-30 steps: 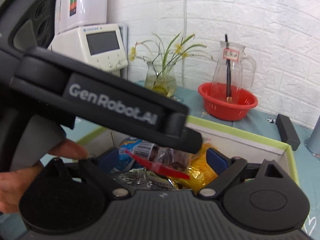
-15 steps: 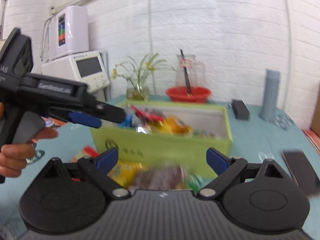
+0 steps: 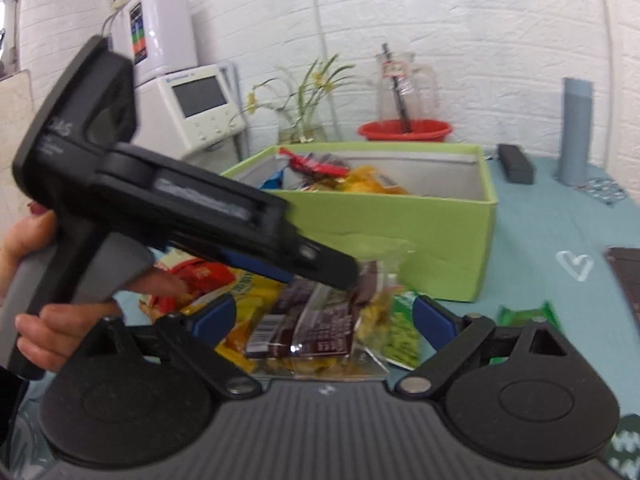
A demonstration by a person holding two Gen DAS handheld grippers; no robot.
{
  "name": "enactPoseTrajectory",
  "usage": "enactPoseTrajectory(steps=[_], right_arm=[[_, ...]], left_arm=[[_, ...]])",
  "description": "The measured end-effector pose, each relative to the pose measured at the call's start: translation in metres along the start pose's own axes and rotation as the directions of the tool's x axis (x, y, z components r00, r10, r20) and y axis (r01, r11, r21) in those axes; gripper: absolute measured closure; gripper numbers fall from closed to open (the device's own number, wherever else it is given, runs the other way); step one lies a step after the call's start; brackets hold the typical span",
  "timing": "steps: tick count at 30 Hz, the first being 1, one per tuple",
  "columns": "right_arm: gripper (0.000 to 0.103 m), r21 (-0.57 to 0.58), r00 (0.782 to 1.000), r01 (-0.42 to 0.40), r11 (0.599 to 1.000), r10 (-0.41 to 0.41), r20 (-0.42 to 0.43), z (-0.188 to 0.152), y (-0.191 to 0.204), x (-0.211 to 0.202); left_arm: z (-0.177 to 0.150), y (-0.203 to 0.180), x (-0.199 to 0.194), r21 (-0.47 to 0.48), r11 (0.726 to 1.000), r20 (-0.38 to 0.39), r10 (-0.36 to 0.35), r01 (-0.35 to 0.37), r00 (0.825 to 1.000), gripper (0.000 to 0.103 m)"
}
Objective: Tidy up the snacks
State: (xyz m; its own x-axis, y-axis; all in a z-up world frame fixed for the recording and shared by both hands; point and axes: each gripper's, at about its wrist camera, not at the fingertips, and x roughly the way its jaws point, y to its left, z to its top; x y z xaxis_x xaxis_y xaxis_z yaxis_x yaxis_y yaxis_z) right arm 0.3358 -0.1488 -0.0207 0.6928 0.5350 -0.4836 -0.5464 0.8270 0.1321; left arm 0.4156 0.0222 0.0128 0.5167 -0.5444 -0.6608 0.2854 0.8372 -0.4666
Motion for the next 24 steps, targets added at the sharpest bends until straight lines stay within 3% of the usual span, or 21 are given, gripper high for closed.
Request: enactPoseTrajectory(steps=[3, 5, 8, 12, 16, 17, 19, 20, 21, 24], right_arm=[[0.009, -0.028, 1.0, -0.024, 0.999, 0.024, 0.01, -0.006, 0.013, -0.01], [0.009, -0.008, 0.998, -0.053, 0.999, 0.053, 0.018, -0.013, 0.021, -0.023], [0.009, 0.027, 0.996, -0.094, 0.995, 0.094, 0.011, -0.029, 0.037, -0.039], [0.009, 0.063, 0.996, -0.082, 0.995, 0.083, -0.017, -0.056, 0.057, -0.057], [0.009, 0.114, 0.995, -0.085, 0.99, 0.09, -0.041, -0.079, 0.067, -0.075], [0.009, 0.122, 0.996, -0.07, 0.99, 0.076, -0.05, -0.084, 0.067, -0.079], [0.009, 0.131, 0.998, -0.022, 0.991, 0.029, -0.051, -0.09, 0.07, -0.09], [0.009, 0.137, 0.999, 0.004, 0.991, 0.002, -0.047, -0.093, 0.071, -0.095], [0.009, 0.151, 0.999, 0.03, 0.988, -0.024, -0.042, -0.096, 0.07, -0.1], [0.0, 0.235, 0.993, 0.118, 0.965, -0.113, -0.036, -0.105, 0.064, -0.105]], left_arm=[[-0.01, -0.002, -0.013, 0.004, 0.999, 0.003, -0.042, 0.042, 0.999, 0.078], [-0.023, -0.006, -0.023, -0.003, 0.997, 0.0, -0.073, 0.073, 0.997, 0.077], [-0.052, -0.019, -0.034, 0.021, 0.998, 0.002, -0.051, 0.051, 0.999, 0.073], [-0.093, -0.035, -0.053, 0.048, 0.999, 0.018, -0.026, 0.025, 1.0, 0.071], [-0.126, -0.043, -0.068, 0.022, 0.998, 0.024, -0.063, 0.063, 0.998, 0.067], [-0.132, -0.045, -0.071, 0.015, 0.998, 0.027, -0.067, 0.067, 0.997, 0.064], [-0.14, -0.048, -0.083, -0.011, 0.998, 0.052, -0.067, 0.067, 0.996, 0.042], [-0.144, -0.049, -0.091, -0.02, 0.998, 0.079, -0.065, 0.066, 0.995, 0.023], [-0.147, -0.049, -0.1, -0.024, 0.998, 0.11, -0.054, 0.057, 0.992, 0.012], [-0.149, -0.046, -0.119, -0.013, 1.0, 0.189, 0.011, -0.009, 0.982, 0.011]])
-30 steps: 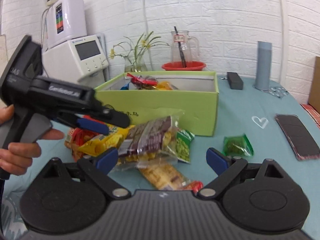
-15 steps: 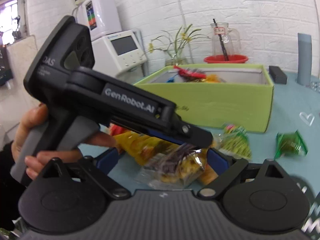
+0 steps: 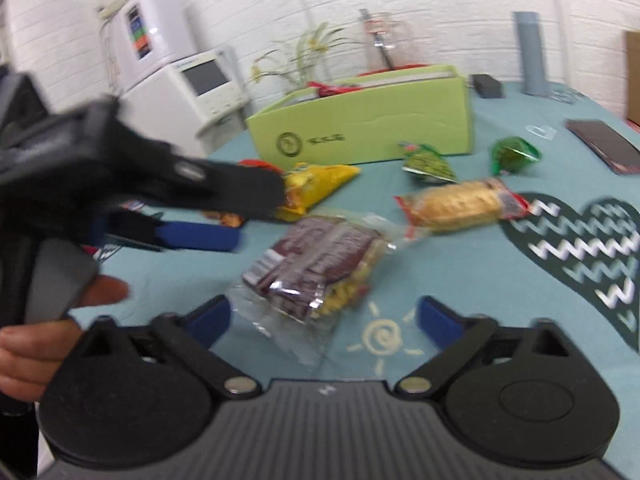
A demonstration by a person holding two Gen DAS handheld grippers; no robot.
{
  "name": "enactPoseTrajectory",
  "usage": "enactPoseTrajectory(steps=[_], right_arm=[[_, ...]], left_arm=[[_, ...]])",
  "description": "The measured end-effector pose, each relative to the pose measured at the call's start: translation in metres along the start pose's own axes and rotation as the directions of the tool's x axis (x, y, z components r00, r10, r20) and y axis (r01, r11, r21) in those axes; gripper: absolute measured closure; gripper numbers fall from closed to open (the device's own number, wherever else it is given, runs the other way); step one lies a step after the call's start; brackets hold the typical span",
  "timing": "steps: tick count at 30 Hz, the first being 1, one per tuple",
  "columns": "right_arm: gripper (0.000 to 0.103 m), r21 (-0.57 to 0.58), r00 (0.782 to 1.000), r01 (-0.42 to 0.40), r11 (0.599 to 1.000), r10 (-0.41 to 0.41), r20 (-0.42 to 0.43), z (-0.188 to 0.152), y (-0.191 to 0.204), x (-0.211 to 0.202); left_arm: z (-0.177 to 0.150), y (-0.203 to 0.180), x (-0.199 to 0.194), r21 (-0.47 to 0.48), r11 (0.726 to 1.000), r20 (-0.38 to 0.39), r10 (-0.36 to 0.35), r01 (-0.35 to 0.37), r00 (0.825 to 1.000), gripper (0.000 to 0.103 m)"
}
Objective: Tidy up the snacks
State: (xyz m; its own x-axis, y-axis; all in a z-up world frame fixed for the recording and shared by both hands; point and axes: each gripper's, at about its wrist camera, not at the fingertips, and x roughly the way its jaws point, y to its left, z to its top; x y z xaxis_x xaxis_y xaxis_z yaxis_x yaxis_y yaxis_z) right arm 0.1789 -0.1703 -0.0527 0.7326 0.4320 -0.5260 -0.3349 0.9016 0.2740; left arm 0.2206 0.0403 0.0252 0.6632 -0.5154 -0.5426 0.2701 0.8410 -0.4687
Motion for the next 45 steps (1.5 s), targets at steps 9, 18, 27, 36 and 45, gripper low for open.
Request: enactPoseTrajectory(steps=[9, 18, 27, 36, 45], right_arm=[[0.0, -0.009, 0.998, 0.063, 0.998, -0.063, -0.012, 0.001, 0.01, 0.015], [0.001, -0.133, 1.0, -0.002, 0.991, -0.001, -0.021, 0.021, 0.035, 0.039], [0.001, -0.124, 0.999, 0.018, 0.992, -0.024, -0.047, 0.015, 0.022, 0.032], [0.022, -0.21, 0.998, 0.057, 0.976, -0.057, 0.003, 0.009, 0.034, 0.03], [0.022, -0.327, 0.987, 0.084, 0.941, -0.034, 0.156, 0.083, 0.033, 0.037]], left_arm=[[0.006, 0.037, 0.016, -0.084, 0.996, -0.064, 0.026, -0.031, 0.998, 0.012], [0.013, 0.037, 0.057, -0.075, 0.996, -0.205, -0.067, 0.053, 0.977, 0.042], [0.007, 0.027, 0.048, -0.059, 0.997, -0.195, -0.059, 0.049, 0.979, 0.023], [0.001, 0.016, 0.055, -0.005, 0.999, -0.186, -0.037, 0.037, 0.982, 0.063], [0.088, -0.007, 0.054, 0.03, 0.999, -0.022, -0.021, 0.021, 1.0, 0.058]])
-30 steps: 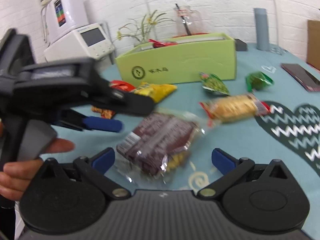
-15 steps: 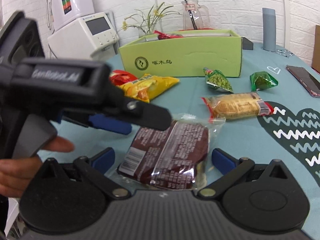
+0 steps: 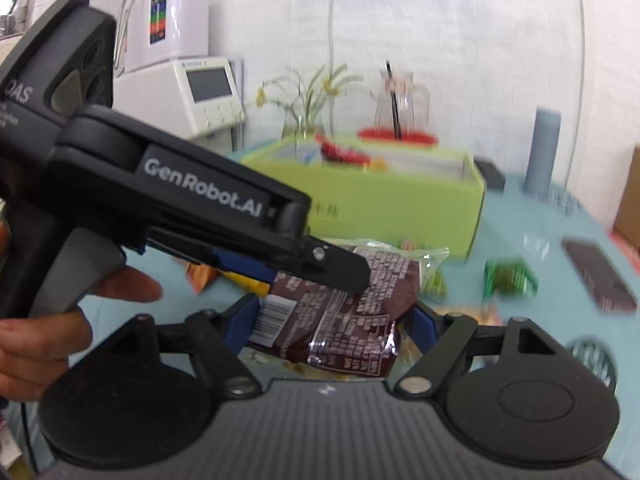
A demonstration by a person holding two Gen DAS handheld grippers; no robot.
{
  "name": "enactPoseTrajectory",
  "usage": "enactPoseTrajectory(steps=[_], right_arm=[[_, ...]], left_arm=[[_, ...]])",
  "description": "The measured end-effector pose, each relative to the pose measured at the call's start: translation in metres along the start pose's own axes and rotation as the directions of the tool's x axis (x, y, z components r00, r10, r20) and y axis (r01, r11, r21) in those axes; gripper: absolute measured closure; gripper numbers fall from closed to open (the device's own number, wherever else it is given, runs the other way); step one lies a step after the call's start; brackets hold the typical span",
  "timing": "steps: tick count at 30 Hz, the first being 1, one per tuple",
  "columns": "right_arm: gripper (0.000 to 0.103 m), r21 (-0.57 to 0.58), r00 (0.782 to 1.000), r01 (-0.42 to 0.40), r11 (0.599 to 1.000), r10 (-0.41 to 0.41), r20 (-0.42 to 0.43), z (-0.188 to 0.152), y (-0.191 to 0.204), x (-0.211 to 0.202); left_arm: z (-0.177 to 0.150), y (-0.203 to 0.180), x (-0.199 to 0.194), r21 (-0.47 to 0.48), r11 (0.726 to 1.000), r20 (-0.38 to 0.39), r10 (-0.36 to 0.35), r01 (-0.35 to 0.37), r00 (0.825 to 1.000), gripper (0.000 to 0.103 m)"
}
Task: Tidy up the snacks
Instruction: 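Lower the wafer packet into the green box and release it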
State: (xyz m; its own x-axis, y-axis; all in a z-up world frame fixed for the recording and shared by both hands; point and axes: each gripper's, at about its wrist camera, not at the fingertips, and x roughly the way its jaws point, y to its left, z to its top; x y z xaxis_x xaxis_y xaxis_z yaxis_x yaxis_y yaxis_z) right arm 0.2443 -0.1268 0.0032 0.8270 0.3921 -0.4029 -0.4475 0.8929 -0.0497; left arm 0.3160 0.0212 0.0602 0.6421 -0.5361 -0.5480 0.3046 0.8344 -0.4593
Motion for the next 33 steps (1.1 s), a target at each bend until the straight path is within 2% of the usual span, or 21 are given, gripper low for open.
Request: enactPoseTrajectory(steps=[5, 9, 12, 16, 17, 18, 21, 24, 25, 27, 31, 33], right_arm=[[0.021, -0.072, 0.997, 0.026, 0.997, -0.021, 0.07, 0.064, -0.038, 0.055], [0.021, -0.09, 0.999, 0.009, 0.996, -0.006, 0.033, 0.095, -0.07, 0.114], [0.021, -0.081, 1.0, -0.011, 0.997, 0.01, -0.009, 0.1, -0.093, 0.152], [0.021, -0.006, 0.994, -0.059, 0.998, 0.058, -0.089, 0.089, -0.118, 0.192], [0.017, -0.01, 0.992, -0.064, 0.998, 0.062, -0.112, 0.085, -0.12, 0.198], [0.012, -0.045, 0.993, -0.074, 0.996, 0.069, -0.1, 0.081, -0.118, 0.2], [0.011, -0.053, 0.993, -0.064, 0.997, 0.059, -0.101, 0.08, -0.119, 0.202], [0.01, -0.027, 0.992, -0.075, 0.997, 0.072, -0.105, 0.083, -0.125, 0.201], [0.01, -0.016, 0.993, -0.078, 0.997, 0.076, -0.093, 0.086, -0.126, 0.197], [0.01, -0.015, 0.995, -0.09, 0.996, 0.089, -0.055, 0.099, -0.131, 0.185], [0.009, -0.04, 0.998, -0.062, 0.997, 0.063, 0.02, 0.112, -0.134, 0.148], [0.009, -0.019, 0.998, -0.045, 0.999, 0.045, 0.039, 0.111, -0.137, 0.13]], left_arm=[[0.086, 0.003, 0.038, 0.02, 0.999, 0.074, 0.028, -0.029, 0.997, 0.05], [0.131, 0.018, 0.083, -0.004, 0.996, 0.072, 0.086, -0.086, 0.994, 0.05], [0.149, 0.035, 0.118, -0.04, 0.994, 0.036, 0.102, -0.101, 0.994, 0.05], [0.152, 0.047, 0.159, -0.041, 0.986, -0.024, 0.158, -0.159, 0.987, 0.048], [0.148, 0.05, 0.167, -0.037, 0.987, -0.034, 0.155, -0.156, 0.987, 0.046], [0.145, 0.052, 0.17, -0.043, 0.988, -0.029, 0.146, -0.147, 0.989, 0.041], [0.144, 0.047, 0.169, -0.006, 0.987, -0.009, 0.158, -0.158, 0.987, 0.038], [0.146, 0.044, 0.159, -0.015, 0.99, 0.003, 0.143, -0.143, 0.99, 0.037], [0.147, 0.042, 0.149, -0.029, 0.992, 0.029, 0.127, -0.126, 0.991, 0.037], [0.15, 0.039, 0.124, -0.059, 0.994, 0.091, 0.095, -0.089, 0.991, 0.028], [0.144, 0.024, 0.062, -0.052, 0.997, 0.213, 0.066, -0.056, 0.975, 0.022], [0.133, 0.018, 0.035, -0.04, 0.998, 0.234, 0.061, -0.053, 0.97, 0.019]])
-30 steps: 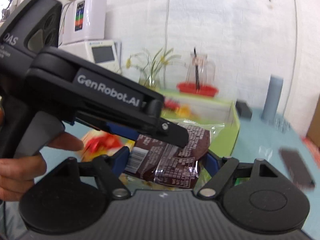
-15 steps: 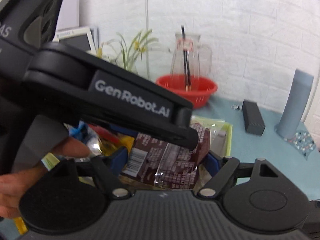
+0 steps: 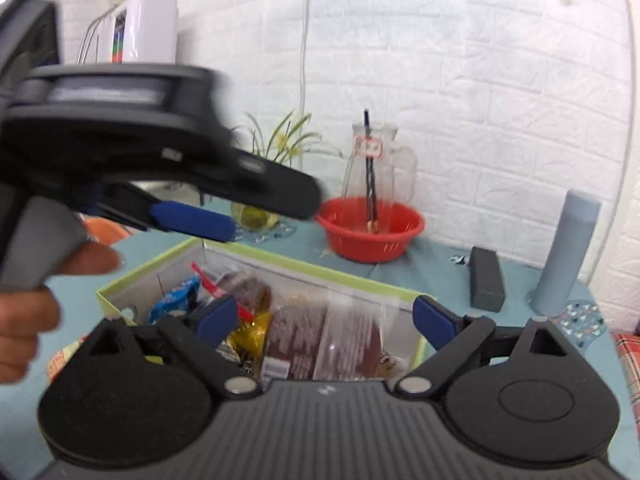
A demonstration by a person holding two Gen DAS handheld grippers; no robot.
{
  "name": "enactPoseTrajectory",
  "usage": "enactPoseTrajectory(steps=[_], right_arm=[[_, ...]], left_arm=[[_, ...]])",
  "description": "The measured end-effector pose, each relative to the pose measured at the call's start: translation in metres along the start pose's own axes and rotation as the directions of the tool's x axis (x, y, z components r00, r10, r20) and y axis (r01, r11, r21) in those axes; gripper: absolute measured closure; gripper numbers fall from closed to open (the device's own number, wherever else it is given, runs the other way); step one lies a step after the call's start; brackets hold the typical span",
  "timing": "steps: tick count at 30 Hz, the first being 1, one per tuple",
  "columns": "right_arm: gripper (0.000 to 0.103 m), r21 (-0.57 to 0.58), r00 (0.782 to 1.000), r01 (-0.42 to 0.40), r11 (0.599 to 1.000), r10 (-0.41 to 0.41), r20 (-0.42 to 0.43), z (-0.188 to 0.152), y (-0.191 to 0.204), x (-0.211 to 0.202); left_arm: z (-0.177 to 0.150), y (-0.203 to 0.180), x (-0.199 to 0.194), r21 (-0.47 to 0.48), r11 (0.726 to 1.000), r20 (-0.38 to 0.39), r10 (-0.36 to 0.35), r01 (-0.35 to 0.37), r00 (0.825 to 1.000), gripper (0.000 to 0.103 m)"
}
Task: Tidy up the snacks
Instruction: 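Lower the wafer packet into the green box and release it, then grasp the red-ended cracker roll packet with both grippers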
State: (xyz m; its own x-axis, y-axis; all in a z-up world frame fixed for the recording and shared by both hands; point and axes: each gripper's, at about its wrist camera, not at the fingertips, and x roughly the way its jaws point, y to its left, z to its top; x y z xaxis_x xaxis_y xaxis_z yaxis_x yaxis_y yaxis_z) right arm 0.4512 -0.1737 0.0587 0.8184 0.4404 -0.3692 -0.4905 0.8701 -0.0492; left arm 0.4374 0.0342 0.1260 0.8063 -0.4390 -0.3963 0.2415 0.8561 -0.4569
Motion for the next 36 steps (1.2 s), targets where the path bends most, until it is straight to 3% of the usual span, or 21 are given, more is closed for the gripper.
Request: enactPoseTrajectory(steps=[4, 8, 12, 15, 18, 21, 24, 25, 29, 36], right_arm=[[0.009, 0.008, 0.999, -0.006, 1.0, 0.007, -0.039, -0.023, 0.001, -0.034], [0.009, 0.011, 0.989, 0.055, 0.998, -0.053, -0.137, -0.062, 0.014, -0.058], [0.009, 0.153, 0.978, 0.123, 0.981, -0.093, -0.188, -0.119, 0.023, -0.094], [0.009, 0.246, 0.975, 0.089, 0.965, -0.034, -0.219, -0.148, 0.041, -0.11], [0.009, 0.213, 0.97, 0.07, 0.974, -0.017, -0.241, -0.157, 0.061, -0.111], [0.009, 0.193, 0.96, 0.052, 0.98, 0.004, -0.28, -0.153, 0.06, -0.093], [0.009, 0.149, 0.952, 0.054, 0.987, -0.006, -0.307, -0.149, 0.061, -0.081], [0.009, 0.142, 0.952, 0.041, 0.989, 0.005, -0.307, -0.147, 0.063, -0.08], [0.009, 0.11, 0.949, -0.016, 0.994, 0.05, -0.31, -0.147, 0.078, -0.081], [0.008, 0.034, 0.942, -0.138, 0.99, 0.141, -0.303, -0.152, 0.126, -0.102]], left_arm=[[-0.033, -0.001, -0.042, 0.019, 1.0, 0.001, -0.012, 0.012, 1.0, 0.015], [-0.085, 0.001, -0.044, -0.005, 0.998, -0.114, -0.069, 0.069, 0.991, 0.017], [-0.126, -0.008, -0.015, 0.002, 0.996, -0.282, -0.081, 0.085, 0.956, 0.022], [-0.14, -0.019, 0.002, 0.049, 0.992, -0.355, -0.089, 0.113, 0.931, 0.022], [-0.147, -0.034, 0.021, 0.116, 0.98, -0.419, -0.102, 0.164, 0.902, 0.025], [-0.151, -0.046, 0.04, 0.179, 0.963, -0.485, -0.093, 0.202, 0.87, 0.036], [-0.161, -0.05, 0.054, 0.207, 0.948, -0.578, -0.08, 0.241, 0.812, 0.052], [-0.165, -0.051, 0.053, 0.221, 0.942, -0.59, -0.076, 0.251, 0.804, 0.053], [-0.177, -0.042, 0.034, 0.168, 0.955, -0.583, -0.104, 0.245, 0.806, 0.055], [-0.204, -0.02, -0.036, 0.073, 0.982, -0.513, -0.111, 0.172, 0.851, 0.047]])
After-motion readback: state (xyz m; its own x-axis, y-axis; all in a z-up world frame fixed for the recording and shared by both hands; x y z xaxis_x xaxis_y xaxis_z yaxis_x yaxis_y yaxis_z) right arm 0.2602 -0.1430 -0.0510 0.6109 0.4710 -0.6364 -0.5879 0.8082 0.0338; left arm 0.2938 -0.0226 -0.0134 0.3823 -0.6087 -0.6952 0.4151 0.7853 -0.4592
